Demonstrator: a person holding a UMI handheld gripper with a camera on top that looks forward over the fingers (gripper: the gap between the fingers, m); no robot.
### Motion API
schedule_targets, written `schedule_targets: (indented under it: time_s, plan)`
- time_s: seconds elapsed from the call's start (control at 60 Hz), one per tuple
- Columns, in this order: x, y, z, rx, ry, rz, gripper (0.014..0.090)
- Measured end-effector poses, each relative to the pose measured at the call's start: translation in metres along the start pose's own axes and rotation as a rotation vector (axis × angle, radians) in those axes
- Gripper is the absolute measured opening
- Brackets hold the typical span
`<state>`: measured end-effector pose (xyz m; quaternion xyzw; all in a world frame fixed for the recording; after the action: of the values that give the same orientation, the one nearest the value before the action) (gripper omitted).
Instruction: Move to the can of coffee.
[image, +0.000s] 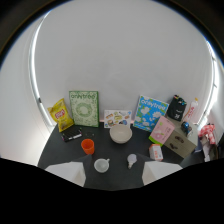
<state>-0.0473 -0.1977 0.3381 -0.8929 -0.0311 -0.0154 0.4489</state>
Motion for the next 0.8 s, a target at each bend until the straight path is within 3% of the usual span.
schedule_targets:
  time_s: [0.217,0.383,0.617,0.8]
  plan:
    - [0.012,0.016,0.003,0.007,0.006,0.018,0.0857]
    - [0.057,0.048,0.007,0.007,0.029,0.050,0.0857]
    - [0.186,0.088,0.024,-0.040,0.147,0.077,0.0859]
    - [0.299,0.071,0.053,-0.003,0.201,0.046,0.0861]
